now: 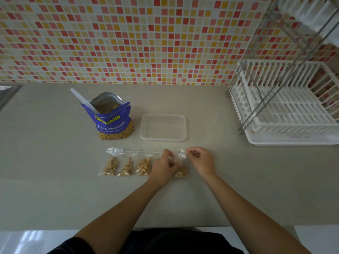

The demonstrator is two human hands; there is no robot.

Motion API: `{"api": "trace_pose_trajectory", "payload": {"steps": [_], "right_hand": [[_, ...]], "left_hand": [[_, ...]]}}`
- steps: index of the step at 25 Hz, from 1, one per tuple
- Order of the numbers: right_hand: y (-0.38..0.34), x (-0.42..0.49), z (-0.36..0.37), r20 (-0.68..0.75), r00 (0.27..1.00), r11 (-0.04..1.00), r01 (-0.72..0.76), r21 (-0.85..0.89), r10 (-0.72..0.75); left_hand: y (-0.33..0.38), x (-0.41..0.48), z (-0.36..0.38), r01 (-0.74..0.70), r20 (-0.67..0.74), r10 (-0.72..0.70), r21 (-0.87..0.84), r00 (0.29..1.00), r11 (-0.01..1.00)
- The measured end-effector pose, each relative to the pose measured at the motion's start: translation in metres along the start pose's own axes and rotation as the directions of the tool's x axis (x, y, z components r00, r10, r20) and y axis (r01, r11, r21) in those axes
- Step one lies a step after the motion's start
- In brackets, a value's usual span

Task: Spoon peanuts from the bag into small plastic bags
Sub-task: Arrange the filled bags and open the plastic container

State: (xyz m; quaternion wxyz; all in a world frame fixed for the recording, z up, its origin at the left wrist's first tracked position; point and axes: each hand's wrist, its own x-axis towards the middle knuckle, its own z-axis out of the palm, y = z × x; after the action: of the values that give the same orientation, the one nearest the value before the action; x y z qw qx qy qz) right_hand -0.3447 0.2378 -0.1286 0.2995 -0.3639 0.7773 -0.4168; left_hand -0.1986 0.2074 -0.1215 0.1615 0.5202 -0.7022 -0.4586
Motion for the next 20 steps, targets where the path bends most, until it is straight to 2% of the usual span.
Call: {"api": "trace_pose_trajectory", "payload": {"steps": [3, 5, 9, 11, 13, 16, 20], "right_hand": [[-0.001, 0.002, 0.005, 0.011, 0.999, 0.988, 0.036, -0.153, -0.034], [0.0, 0.003, 0.009, 0.024, 0.999, 0.976, 0.042, -0.215, -0.038], [0.002, 0.0, 0.013, 0.014, 0.992, 0.931, 0.12, -0.344, -0.123], [-0.002, -0.002, 0.019, 0.105, 0.973, 0.903, 0.232, -0.363, -0.207], [-0.006, -0.002, 0.031, 0.226, 0.942, 0.863, 0.321, -0.391, -0.248], [-0.011, -0.001, 0.047, 0.297, 0.937, 0.804, 0.316, -0.503, -0.182], [-0.016, 0.003, 0.05, 0.253, 0.95, 0.815, 0.292, -0.5, -0.184]], "left_hand": [[0.002, 0.001, 0.008, -0.083, -0.03, 0.099, 0.345, 0.995, 0.935], [0.004, 0.001, 0.008, -0.132, -0.011, 0.152, 0.44, 0.988, 0.888], [-0.001, 0.007, -0.015, -0.143, -0.101, 0.206, 0.438, 0.973, 0.888], [-0.013, 0.016, -0.03, -0.119, -0.115, 0.195, 0.473, 0.974, 0.873], [-0.024, 0.025, -0.039, -0.127, -0.054, 0.182, 0.525, 0.982, 0.842], [-0.028, 0.029, -0.04, -0.128, 0.026, 0.142, 0.611, 0.989, 0.781], [-0.027, 0.031, -0.036, -0.113, -0.016, 0.159, 0.63, 0.987, 0.768]]}}
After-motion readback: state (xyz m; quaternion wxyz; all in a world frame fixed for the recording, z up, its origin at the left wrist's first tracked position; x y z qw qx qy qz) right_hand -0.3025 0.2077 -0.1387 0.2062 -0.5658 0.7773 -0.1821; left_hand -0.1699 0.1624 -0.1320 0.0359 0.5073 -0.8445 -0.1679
